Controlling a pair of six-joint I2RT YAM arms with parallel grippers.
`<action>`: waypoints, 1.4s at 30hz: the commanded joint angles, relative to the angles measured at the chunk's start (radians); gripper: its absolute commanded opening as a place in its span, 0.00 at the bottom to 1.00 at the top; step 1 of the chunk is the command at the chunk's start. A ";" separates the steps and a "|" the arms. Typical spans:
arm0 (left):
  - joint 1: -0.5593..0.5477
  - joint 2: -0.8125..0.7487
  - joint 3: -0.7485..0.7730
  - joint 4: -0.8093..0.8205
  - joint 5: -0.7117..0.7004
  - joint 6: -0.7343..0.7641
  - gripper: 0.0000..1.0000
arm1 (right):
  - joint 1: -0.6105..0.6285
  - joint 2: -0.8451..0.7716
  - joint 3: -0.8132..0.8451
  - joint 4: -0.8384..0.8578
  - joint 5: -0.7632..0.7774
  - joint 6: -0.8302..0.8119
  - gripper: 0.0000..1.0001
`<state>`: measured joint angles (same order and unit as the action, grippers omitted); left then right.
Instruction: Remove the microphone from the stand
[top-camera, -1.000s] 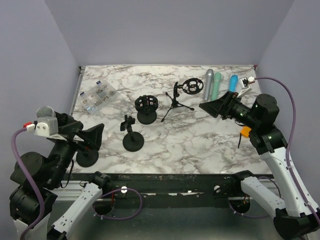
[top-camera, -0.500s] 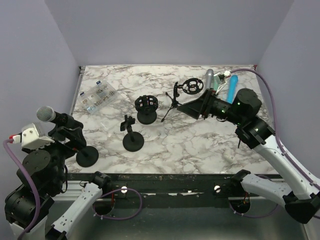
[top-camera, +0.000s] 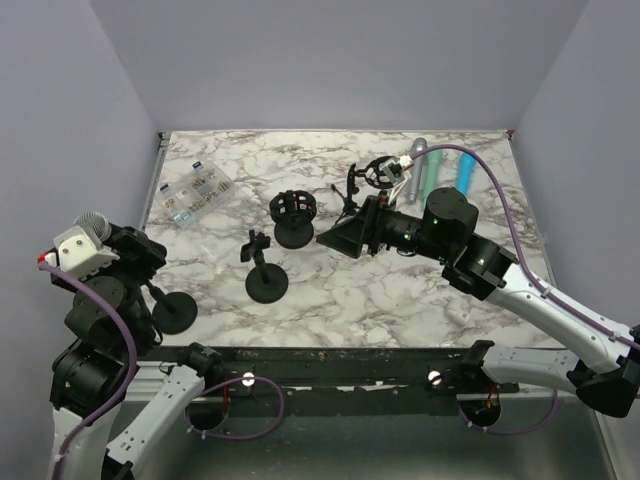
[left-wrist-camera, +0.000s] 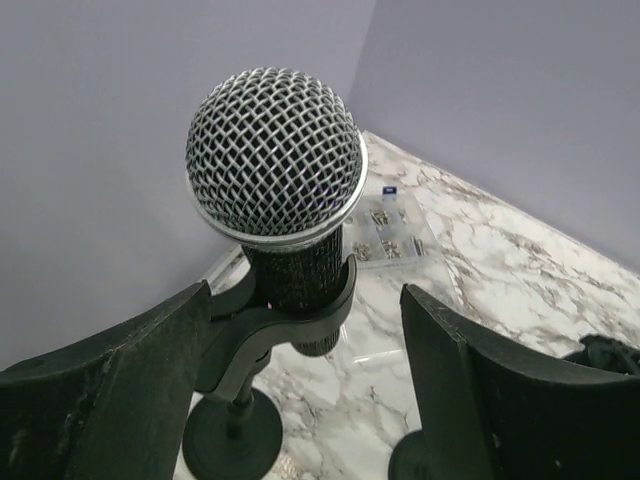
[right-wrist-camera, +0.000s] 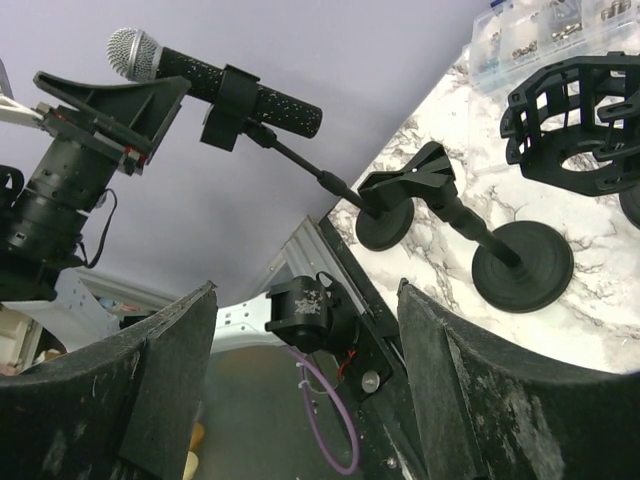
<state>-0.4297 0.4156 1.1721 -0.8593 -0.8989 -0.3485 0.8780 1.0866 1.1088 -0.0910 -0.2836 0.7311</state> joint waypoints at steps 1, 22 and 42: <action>-0.003 -0.001 -0.079 0.289 -0.111 0.158 0.74 | 0.015 0.005 0.015 0.020 0.064 -0.026 0.74; -0.001 -0.070 -0.253 0.558 -0.043 0.245 0.20 | 0.029 0.050 0.031 -0.004 0.104 -0.051 0.74; -0.001 -0.128 -0.154 0.386 0.547 0.043 0.00 | 0.051 0.136 0.090 -0.034 0.123 -0.084 0.74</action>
<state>-0.4297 0.2775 0.9638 -0.4919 -0.5255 -0.2653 0.9112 1.1980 1.1580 -0.1078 -0.1761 0.6735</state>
